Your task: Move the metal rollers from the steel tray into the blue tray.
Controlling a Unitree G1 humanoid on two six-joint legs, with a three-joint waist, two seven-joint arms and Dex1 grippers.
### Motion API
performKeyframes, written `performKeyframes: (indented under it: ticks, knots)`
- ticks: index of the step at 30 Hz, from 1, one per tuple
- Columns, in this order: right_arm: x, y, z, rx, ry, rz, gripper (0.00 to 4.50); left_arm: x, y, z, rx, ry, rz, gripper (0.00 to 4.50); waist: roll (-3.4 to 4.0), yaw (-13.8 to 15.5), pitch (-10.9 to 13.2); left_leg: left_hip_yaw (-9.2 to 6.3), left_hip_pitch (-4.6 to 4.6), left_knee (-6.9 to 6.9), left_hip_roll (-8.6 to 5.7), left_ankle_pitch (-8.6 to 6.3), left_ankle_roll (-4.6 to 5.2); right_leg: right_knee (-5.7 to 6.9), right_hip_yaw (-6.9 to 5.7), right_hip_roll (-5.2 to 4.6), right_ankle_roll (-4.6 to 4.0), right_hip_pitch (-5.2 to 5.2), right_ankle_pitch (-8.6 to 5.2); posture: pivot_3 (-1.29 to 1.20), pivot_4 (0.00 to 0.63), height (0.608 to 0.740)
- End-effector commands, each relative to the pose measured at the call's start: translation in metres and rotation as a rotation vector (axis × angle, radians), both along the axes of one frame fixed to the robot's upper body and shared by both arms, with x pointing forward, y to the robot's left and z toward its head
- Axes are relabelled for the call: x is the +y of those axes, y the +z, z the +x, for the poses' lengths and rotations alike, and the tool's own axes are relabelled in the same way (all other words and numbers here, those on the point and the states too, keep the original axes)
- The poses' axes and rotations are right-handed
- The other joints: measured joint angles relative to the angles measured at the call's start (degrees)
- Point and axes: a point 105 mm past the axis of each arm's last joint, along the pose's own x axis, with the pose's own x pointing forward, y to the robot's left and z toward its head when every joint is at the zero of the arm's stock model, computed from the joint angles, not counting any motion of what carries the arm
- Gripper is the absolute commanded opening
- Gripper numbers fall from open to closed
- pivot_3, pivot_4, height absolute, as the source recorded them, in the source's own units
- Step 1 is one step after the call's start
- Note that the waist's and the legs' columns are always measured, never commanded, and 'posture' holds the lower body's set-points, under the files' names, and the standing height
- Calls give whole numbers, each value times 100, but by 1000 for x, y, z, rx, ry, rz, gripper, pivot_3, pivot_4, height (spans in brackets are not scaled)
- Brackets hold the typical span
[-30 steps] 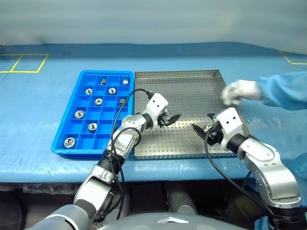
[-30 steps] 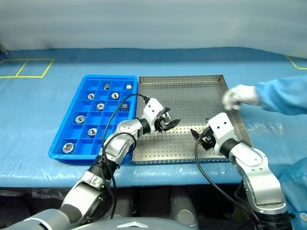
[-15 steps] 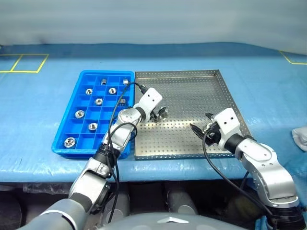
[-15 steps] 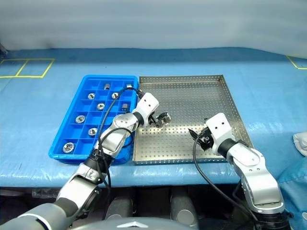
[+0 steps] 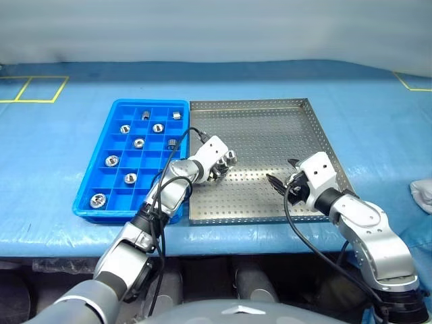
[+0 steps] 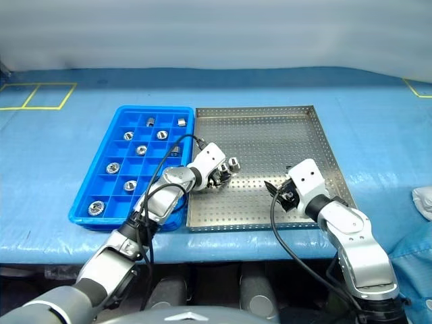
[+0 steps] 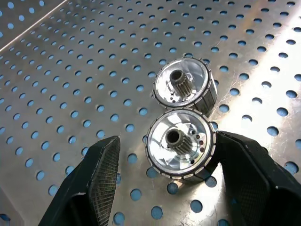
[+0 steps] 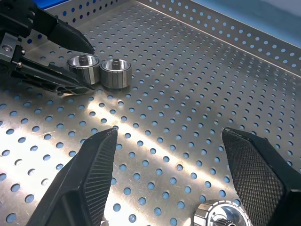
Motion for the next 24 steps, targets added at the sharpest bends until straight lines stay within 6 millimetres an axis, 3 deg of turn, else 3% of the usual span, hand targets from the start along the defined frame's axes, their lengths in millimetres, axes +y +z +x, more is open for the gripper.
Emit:
performKeyframes:
  ticks: [1, 3, 8, 12, 24]
  knots:
    - [4, 11, 2, -58, 14, 0, 3753, -6, -3, 2, 7, 8, -38, 3150, 0, 8, 0, 0, 6, 0, 0, 0, 0, -1, -1, 0, 0, 6, 0, -22, 150, 740]
    - [4, 11, 2, -58, 15, -1, 3753, -8, -5, 1, 11, 3, -47, 2632, 0, 8, 0, -2, 11, 2, 0, 0, 0, -4, -2, 0, 1, 15, 0, -23, 150, 740]
    - [4, 11, 1, -57, 14, -5, 3753, -9, -11, -1, 27, 9, -69, 2632, 0, 6, 0, -3, 16, 5, 0, 0, 0, -5, -2, 0, 3, 22, 2, -25, 150, 740]
    - [4, 10, 1, -57, 13, -6, 3753, -8, -12, -1, 28, 22, -84, 1823, 0, 4, 0, -4, 16, 6, -1, 0, 0, -6, -1, 0, 4, 24, 2, -27, 150, 740]
    - [9, 10, 4, -63, 24, 1, 3753, -12, 21, -2, -65, 7, -261, 1821, 0, -10, 0, -4, 16, 4, 0, 0, 0, -7, -2, 0, 5, 23, 3, -13, 150, 740]
